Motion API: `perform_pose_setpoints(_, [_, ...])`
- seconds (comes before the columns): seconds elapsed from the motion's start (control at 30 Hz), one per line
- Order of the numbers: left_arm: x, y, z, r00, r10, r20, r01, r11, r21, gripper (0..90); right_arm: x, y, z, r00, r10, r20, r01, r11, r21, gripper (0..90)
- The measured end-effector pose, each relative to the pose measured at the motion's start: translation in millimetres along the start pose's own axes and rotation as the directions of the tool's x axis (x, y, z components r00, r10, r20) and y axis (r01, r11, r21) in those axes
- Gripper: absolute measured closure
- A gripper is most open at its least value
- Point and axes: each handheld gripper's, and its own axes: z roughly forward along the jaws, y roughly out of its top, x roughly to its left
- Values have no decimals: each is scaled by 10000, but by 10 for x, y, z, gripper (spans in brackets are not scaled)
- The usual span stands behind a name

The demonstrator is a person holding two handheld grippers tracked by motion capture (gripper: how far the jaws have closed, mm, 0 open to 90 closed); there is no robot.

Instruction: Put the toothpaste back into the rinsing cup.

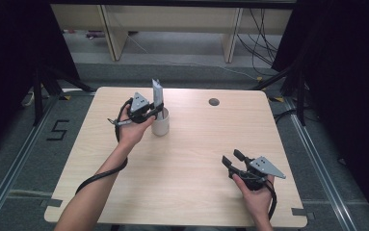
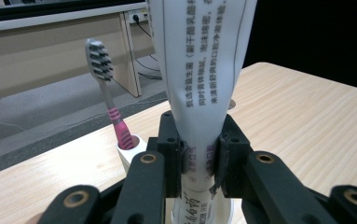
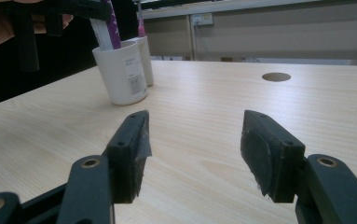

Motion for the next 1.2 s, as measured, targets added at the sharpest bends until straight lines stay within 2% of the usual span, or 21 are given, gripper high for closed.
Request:
perform_pose_setpoints(0.07, [7, -16, 9, 10000, -18, 4, 18, 10000, 53, 751, 5, -4, -6, 9999, 95, 94, -97, 9998, 160, 428])
perform_pose_setpoints(0.1, [7, -25, 14, 10000, -58, -4, 58, 10000, 76, 751, -7, -5, -2, 9999, -94, 64, 94, 9999, 97, 428])
perform_pose_setpoints(0.13, [11, -37, 21, 10000, -78, -13, 78, 9999, 101, 751, 1, -13, 5, 10000, 47, 69, -47, 10000, -26, 428])
perform_pose_setpoints(0.2, [16, -54, 29, 9999, -103, -33, 104, 9998, 142, 751, -20, -13, 8, 9991, -337, 261, 339, 9994, -109, 427])
perform_pose_setpoints(0.23, [18, -57, 31, 10000, -89, -31, 90, 9999, 147, 751, -5, -16, 7, 9999, 2, 122, -2, 10000, -3, 426])
perform_pose_setpoints(0.27, [20, -67, 36, 9999, -97, -37, 98, 9998, 183, 751, 0, -18, 8, 9999, 123, 34, -123, 9999, 30, 425])
perform_pose_setpoints(0.4, [26, -97, 50, 9999, -165, -30, 165, 9995, 257, 751, 9, -14, 9, 9998, 184, 15, -184, 9998, 77, 425])
perform_pose_setpoints(0.43, [29, -103, 52, 9998, -190, -41, 191, 9994, 281, 751, 2, -15, 9, 9999, -4, 132, 4, 10000, -33, 425])
perform_pose_setpoints(0.47, [32, -109, 56, 9998, -213, -37, 214, 9993, 291, 751, -10, -11, 9, 9999, -104, 60, 104, 9999, -46, 424])
perform_pose_setpoints(0.5, [33, -116, 63, 9997, -242, -8, 242, 9994, 258, 751, 15, -15, 2, 9997, 221, 111, -221, 9997, 58, 424])
perform_pose_setpoints(0.6, [35, -132, 78, 9996, -264, -15, 265, 9992, 312, 751, -11, -17, 7, 10000, 31, 46, -31, 9999, 154, 423])
perform_pose_setpoints(0.73, [34, -145, 92, 9995, -315, -43, 317, 9987, 396, 750, -8, -13, 13, 9999, 81, -76, -80, 9999, 138, 422])
perform_pose_setpoints(0.77, [33, -148, 96, 9994, -335, -64, 338, 9986, 405, 750, 15, -13, 5, 9997, 215, 76, -217, 9995, 230, 422])
perform_pose_setpoints(0.83, [33, -155, 104, 9994, -326, -100, 330, 9983, 470, 750, -7, -17, 19, 10000, -74, 35, 74, 9999, 124, 422])
perform_pose_setpoints(0.93, [31, -173, 121, 9991, -383, -182, 392, 9977, 552, 750, -18, -24, 31, 9997, -239, 95, 239, 9997, -16, 422])
perform_pose_setpoints(1.03, [32, -189, 133, 9989, -402, -245, 415, 9975, 575, 750, -11, -15, 17, 9999, -148, 50, 148, 9998, 113, 422])
perform_pose_setpoints(1.2, [41, -204, 149, 9987, -442, -249, 459, 9963, 730, 749, -17, -24, 31, 9997, -226, 72, 226, 9997, -16, 421])
